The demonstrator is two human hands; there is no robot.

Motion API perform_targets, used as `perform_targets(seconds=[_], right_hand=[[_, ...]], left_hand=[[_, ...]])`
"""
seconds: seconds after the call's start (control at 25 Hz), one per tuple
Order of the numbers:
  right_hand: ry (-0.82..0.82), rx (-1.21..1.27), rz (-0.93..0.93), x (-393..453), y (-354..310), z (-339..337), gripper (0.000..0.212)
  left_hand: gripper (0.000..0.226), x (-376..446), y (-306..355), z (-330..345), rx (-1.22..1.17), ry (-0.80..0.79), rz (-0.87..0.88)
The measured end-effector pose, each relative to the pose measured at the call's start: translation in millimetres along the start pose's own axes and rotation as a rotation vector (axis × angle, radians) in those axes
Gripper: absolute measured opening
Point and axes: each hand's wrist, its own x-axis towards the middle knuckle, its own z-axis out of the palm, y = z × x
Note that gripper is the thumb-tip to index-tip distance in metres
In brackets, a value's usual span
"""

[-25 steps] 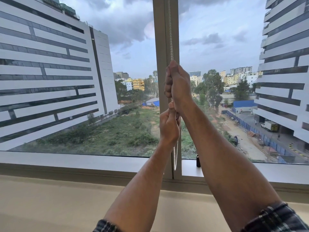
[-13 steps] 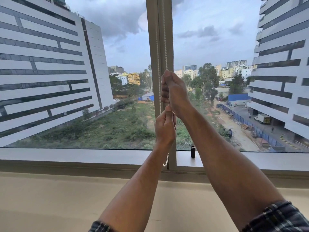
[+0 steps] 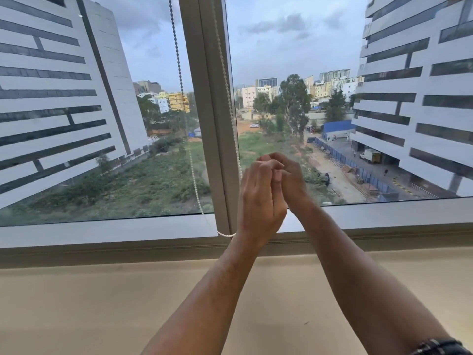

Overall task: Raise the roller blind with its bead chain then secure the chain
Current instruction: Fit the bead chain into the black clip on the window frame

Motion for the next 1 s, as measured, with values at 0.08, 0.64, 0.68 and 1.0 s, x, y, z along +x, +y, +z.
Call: perform_targets(seconds=[0.08, 0.64, 0.68, 1.0], right_hand=[[0.042, -0.127, 0.054, -10.1, 25.1, -26.0, 0.011], [0.017, -1.306, 0.293, -34.3, 166.5, -109.8, 0.056], [-0.026, -1.331, 0.329, -34.4, 174.7, -110.8, 0.057], [-0.025, -1.245, 0.325, -30.5, 205.9, -121.2, 0.033]], left_hand=[[0.013, -11.8, -4.9, 22.2, -0.032, -0.191, -0.114], [0.067, -62.2, -127.0, 113.1, 0.299, -0.617, -0.902], [0.068, -61.3, -132.8, 116.8, 0.303, -0.619, -0.92], [0.037, -71.2, -164.0, 126.8, 0.254, -0.638, -0.975]])
